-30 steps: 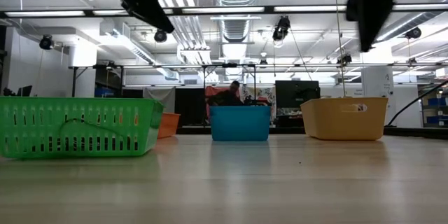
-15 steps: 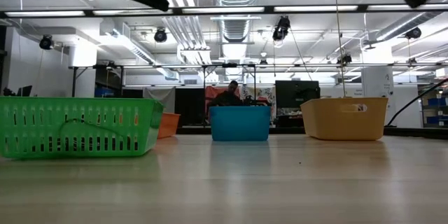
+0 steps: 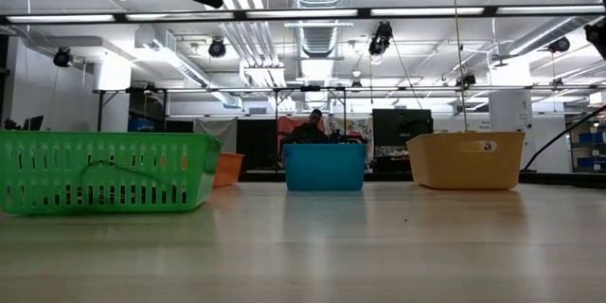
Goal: Sort rubber bands into baskets
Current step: Put the orange rubberband into the orange bin
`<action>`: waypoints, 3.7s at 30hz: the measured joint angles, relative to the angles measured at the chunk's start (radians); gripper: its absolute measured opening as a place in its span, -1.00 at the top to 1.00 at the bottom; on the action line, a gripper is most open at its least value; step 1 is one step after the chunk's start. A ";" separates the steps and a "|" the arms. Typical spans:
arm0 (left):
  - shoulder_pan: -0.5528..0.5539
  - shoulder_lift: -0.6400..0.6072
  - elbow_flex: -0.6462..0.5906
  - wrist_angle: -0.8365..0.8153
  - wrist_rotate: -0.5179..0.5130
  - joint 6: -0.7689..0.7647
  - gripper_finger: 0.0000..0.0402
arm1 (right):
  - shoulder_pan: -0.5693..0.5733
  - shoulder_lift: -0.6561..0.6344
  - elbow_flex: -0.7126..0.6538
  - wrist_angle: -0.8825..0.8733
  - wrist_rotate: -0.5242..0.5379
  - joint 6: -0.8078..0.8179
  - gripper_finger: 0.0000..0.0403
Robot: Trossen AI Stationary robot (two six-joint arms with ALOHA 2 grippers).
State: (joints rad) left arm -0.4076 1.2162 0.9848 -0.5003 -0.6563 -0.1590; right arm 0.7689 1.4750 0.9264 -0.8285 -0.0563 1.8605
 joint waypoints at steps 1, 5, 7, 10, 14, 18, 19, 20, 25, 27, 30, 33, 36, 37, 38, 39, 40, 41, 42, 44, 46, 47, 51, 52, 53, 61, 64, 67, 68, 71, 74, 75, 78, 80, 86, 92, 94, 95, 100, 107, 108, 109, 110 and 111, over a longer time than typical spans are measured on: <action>0.000 0.005 0.000 0.000 0.000 0.000 0.29 | 0.000 0.000 -0.008 0.008 0.000 0.005 0.01; 0.000 0.027 0.000 -0.001 -0.001 0.000 0.29 | 0.000 0.005 -0.034 0.038 0.000 0.038 0.01; 0.000 0.037 0.000 -0.001 -0.008 0.000 0.29 | 0.002 0.014 -0.045 0.047 -0.005 0.045 0.01; 0.000 0.048 0.000 -0.004 -0.008 0.000 0.29 | 0.003 0.030 -0.065 0.104 -0.026 0.051 0.01; 0.000 0.052 0.000 -0.003 -0.011 0.000 0.29 | 0.006 0.056 -0.077 0.146 -0.041 0.050 0.01; 0.000 0.052 0.000 -0.002 -0.013 0.000 0.29 | 0.006 0.082 -0.076 0.151 -0.068 0.024 0.06; 0.000 0.052 0.000 -0.002 -0.014 0.000 0.29 | 0.005 0.087 -0.075 0.153 -0.072 0.018 0.09; 0.000 0.052 0.000 -0.002 -0.014 0.000 0.29 | 0.005 0.091 -0.075 0.156 -0.073 0.008 0.13; 0.000 0.052 0.000 0.000 -0.014 0.000 0.29 | 0.005 0.098 -0.074 0.157 -0.075 -0.016 0.46; 0.000 0.052 0.000 0.001 -0.014 0.000 0.29 | 0.005 0.099 -0.075 0.157 -0.075 -0.024 0.64; 0.000 0.052 0.000 0.002 -0.014 0.000 0.29 | 0.005 0.099 -0.075 0.158 -0.075 -0.047 0.89; 0.000 0.052 0.000 0.002 -0.015 0.000 0.29 | 0.005 0.095 -0.075 0.156 -0.076 -0.087 0.93; 0.001 0.052 0.000 0.002 -0.014 0.000 0.29 | 0.005 0.072 -0.074 0.149 -0.057 -0.128 0.95; 0.001 0.052 0.000 0.004 -0.014 0.000 0.29 | 0.004 0.057 -0.073 0.148 -0.028 -0.145 0.95; 0.001 0.052 0.000 0.009 -0.014 0.000 0.29 | 0.003 0.040 -0.070 0.152 0.012 -0.159 0.95; 0.001 0.052 0.000 0.022 -0.015 0.006 0.29 | -0.002 0.020 -0.068 0.157 0.057 -0.182 0.95; 0.001 0.052 0.000 0.043 -0.015 0.017 0.29 | -0.006 0.000 -0.068 0.158 0.111 -0.207 0.95; 0.001 0.052 0.000 0.070 -0.015 0.034 0.29 | -0.011 -0.021 -0.068 0.156 0.169 -0.233 0.95; 0.000 0.052 -0.001 0.108 -0.012 0.054 0.29 | -0.018 -0.042 -0.068 0.157 0.232 -0.262 0.96; 0.000 0.052 -0.013 0.197 0.016 0.107 0.29 | -0.032 -0.083 -0.068 0.169 0.375 -0.333 0.96; -0.001 0.052 -0.034 0.304 0.083 0.169 0.29 | -0.046 -0.117 -0.068 0.197 0.513 -0.425 0.96; -0.001 0.052 -0.051 0.371 0.127 0.197 0.29 | -0.053 -0.130 -0.068 0.225 0.572 -0.483 0.96; 0.001 0.052 -0.150 0.649 0.272 0.263 0.29 | -0.083 -0.159 -0.067 0.401 0.728 -0.805 0.96; 0.001 0.052 -0.176 0.706 0.285 0.268 0.29 | -0.090 -0.159 -0.067 0.463 0.753 -0.896 0.96; 0.002 0.052 -0.202 0.764 0.290 0.269 0.29 | -0.098 -0.159 -0.067 0.528 0.768 -0.999 0.96; 0.002 0.052 -0.359 1.042 0.303 0.176 0.29 | -0.191 -0.081 -0.067 1.121 0.735 -1.761 0.96; 0.002 0.052 -0.377 1.062 0.308 0.145 0.29 | -0.232 -0.048 -0.067 1.294 0.684 -1.957 0.96; 0.002 0.052 -0.379 1.062 0.308 0.131 0.29 | -0.275 -0.026 -0.065 1.398 0.613 -2.093 0.96; 0.002 0.052 -0.379 1.064 0.308 0.129 0.29 | -0.291 -0.018 -0.064 1.428 0.597 -2.125 0.96; 0.003 0.052 -0.376 1.064 0.308 0.127 0.29 | -0.336 -0.004 -0.059 1.466 0.538 -2.186 0.96; 0.005 0.052 -0.369 1.064 0.309 0.115 0.29 | -0.380 0.017 -0.036 1.471 0.438 -2.219 0.96; 0.009 0.052 -0.365 1.064 0.309 0.112 0.29 | -0.391 0.024 -0.024 1.471 0.419 -2.227 0.96; 0.011 0.057 -0.359 1.065 0.308 0.107 0.29 | -0.411 0.051 0.011 1.470 0.414 -2.274 0.96; 0.011 0.069 -0.356 1.065 0.308 0.102 0.27 | -0.417 0.068 0.032 1.469 0.414 -2.312 0.96; 0.022 0.129 -0.333 1.070 0.252 0.083 0.06 | -0.424 0.103 0.095 1.417 0.392 -2.372 0.96; 0.025 0.179 -0.291 1.089 0.340 0.120 -0.15 | -0.429 0.129 0.132 1.387 0.386 -2.409 0.96; 0.027 0.190 -0.277 1.089 0.374 0.123 -0.17 | -0.429 0.130 0.133 1.379 0.386 -2.418 0.96; 0.027 0.190 -0.275 1.094 0.378 0.123 -0.17 | -0.430 0.130 0.133 1.380 0.387 -2.422 0.96; 0.028 0.185 -0.281 1.086 0.378 0.131 -0.05 | -0.429 0.127 0.130 1.381 0.393 -2.421 0.96; 0.030 0.184 -0.279 1.075 0.368 0.143 0.75 | -0.429 0.124 0.130 1.386 0.397 -2.385 0.92; 0.031 0.184 -0.279 1.075 0.368 0.143 0.87 | -0.430 0.124 0.130 1.385 0.397 -2.377 0.90; 0.033 0.183 -0.279 1.074 0.368 0.143 0.93 | -0.431 0.124 0.130 1.385 0.397 -2.370 0.87; 0.033 0.182 -0.279 1.073 0.368 0.143 0.94 | -0.432 0.123 0.130 1.385 0.397 -2.360 0.84; 0.033 0.182 -0.279 1.073 0.368 0.143 0.93 | -0.434 0.123 0.130 1.385 0.397 -2.350 0.80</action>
State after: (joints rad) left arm -0.3744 1.3979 0.7055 0.5729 -0.2886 -0.0159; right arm 0.3348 1.5982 1.0565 0.5564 0.3405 -0.4894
